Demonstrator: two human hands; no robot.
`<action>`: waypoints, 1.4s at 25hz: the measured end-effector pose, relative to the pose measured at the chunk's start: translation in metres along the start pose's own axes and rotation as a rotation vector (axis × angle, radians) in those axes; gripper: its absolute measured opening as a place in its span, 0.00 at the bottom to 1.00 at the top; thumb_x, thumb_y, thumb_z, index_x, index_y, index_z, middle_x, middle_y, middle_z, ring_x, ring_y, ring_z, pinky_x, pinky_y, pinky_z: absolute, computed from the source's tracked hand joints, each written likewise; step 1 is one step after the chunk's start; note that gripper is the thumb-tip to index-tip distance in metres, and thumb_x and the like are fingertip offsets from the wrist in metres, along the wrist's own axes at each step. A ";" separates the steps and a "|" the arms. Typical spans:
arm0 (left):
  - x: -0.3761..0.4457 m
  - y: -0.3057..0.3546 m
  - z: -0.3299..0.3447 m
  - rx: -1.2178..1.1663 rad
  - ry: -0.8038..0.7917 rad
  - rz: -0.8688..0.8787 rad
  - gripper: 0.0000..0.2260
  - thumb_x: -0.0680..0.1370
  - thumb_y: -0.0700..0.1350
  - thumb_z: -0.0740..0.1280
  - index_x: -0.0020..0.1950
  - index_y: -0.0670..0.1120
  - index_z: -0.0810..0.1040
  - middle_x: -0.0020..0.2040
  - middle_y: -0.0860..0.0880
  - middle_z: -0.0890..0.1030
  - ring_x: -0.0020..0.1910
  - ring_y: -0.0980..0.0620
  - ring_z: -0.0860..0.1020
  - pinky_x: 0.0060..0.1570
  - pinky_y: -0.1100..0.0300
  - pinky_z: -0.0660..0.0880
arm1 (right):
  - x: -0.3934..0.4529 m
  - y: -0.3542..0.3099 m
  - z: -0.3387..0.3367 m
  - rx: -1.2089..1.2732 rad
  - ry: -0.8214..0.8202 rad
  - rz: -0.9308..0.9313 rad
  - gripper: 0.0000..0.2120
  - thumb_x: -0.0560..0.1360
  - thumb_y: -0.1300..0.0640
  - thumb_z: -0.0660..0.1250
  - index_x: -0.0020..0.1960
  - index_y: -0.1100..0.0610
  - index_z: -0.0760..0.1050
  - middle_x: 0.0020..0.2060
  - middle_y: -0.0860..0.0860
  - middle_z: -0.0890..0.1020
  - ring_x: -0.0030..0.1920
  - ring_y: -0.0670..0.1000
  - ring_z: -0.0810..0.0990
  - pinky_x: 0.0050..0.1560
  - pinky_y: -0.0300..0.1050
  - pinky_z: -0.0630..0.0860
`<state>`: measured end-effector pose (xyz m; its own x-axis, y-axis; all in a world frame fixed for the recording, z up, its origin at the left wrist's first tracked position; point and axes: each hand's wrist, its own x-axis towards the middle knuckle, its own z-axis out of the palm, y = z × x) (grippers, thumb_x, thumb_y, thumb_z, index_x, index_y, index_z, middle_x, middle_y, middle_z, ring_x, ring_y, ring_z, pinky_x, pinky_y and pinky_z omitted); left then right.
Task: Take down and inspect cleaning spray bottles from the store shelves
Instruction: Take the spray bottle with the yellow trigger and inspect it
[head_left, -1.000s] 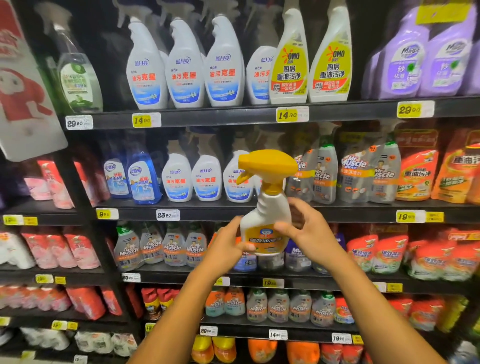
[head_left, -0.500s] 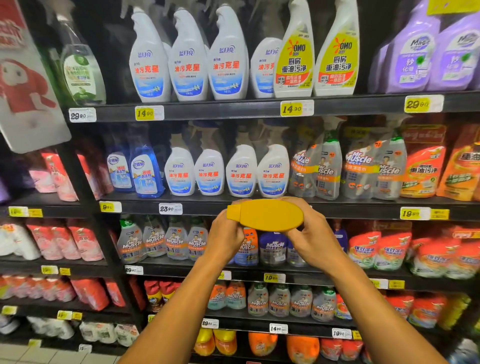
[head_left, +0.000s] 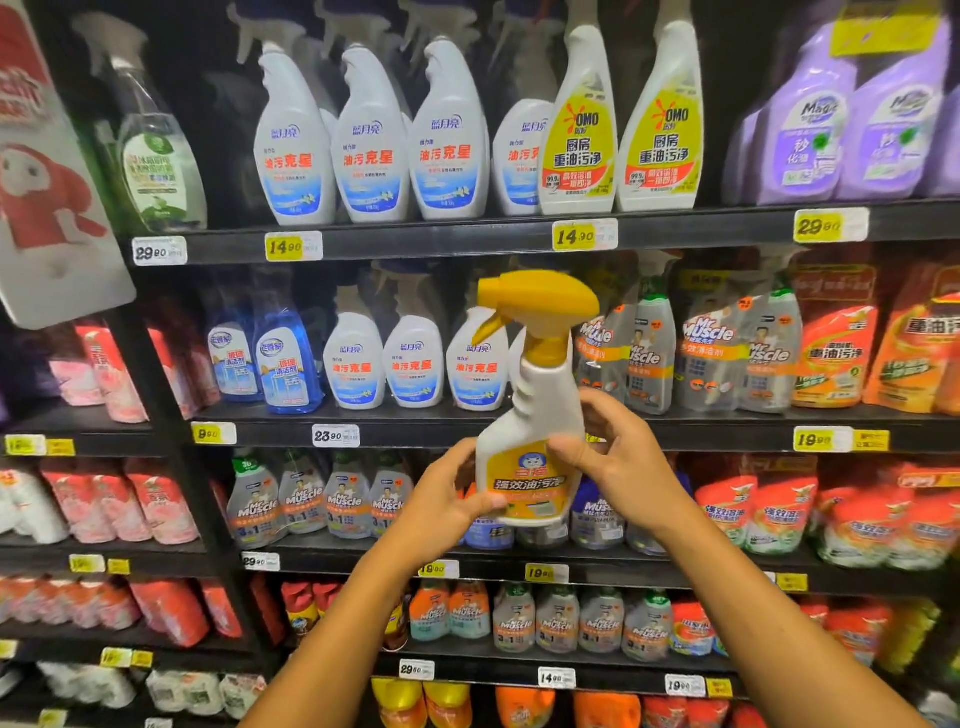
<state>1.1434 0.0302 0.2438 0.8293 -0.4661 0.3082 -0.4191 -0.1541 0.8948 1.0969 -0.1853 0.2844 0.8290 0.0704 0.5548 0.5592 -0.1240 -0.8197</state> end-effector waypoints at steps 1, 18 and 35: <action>-0.002 0.002 0.000 -0.091 -0.010 -0.010 0.23 0.74 0.37 0.73 0.63 0.56 0.74 0.58 0.55 0.83 0.59 0.54 0.81 0.56 0.59 0.79 | 0.002 -0.001 0.000 0.030 0.025 0.016 0.17 0.74 0.59 0.73 0.60 0.46 0.75 0.53 0.43 0.84 0.56 0.45 0.82 0.49 0.38 0.79; -0.013 0.050 -0.002 -0.517 0.013 -0.103 0.17 0.70 0.41 0.71 0.59 0.43 0.81 0.55 0.40 0.84 0.50 0.43 0.84 0.41 0.53 0.82 | 0.022 -0.029 0.007 0.270 0.193 0.198 0.17 0.72 0.49 0.71 0.57 0.57 0.79 0.46 0.55 0.87 0.44 0.54 0.87 0.40 0.45 0.83; -0.011 0.085 -0.007 -0.658 0.051 -0.300 0.15 0.66 0.54 0.75 0.48 0.48 0.87 0.51 0.42 0.85 0.43 0.47 0.85 0.34 0.53 0.82 | 0.034 -0.045 0.012 0.427 0.194 0.567 0.14 0.77 0.56 0.69 0.60 0.62 0.78 0.51 0.62 0.85 0.55 0.64 0.83 0.58 0.63 0.79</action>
<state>1.1012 0.0278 0.3188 0.8965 -0.4427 0.0187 0.1257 0.2946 0.9473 1.1007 -0.1656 0.3384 0.9974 -0.0711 0.0123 0.0338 0.3095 -0.9503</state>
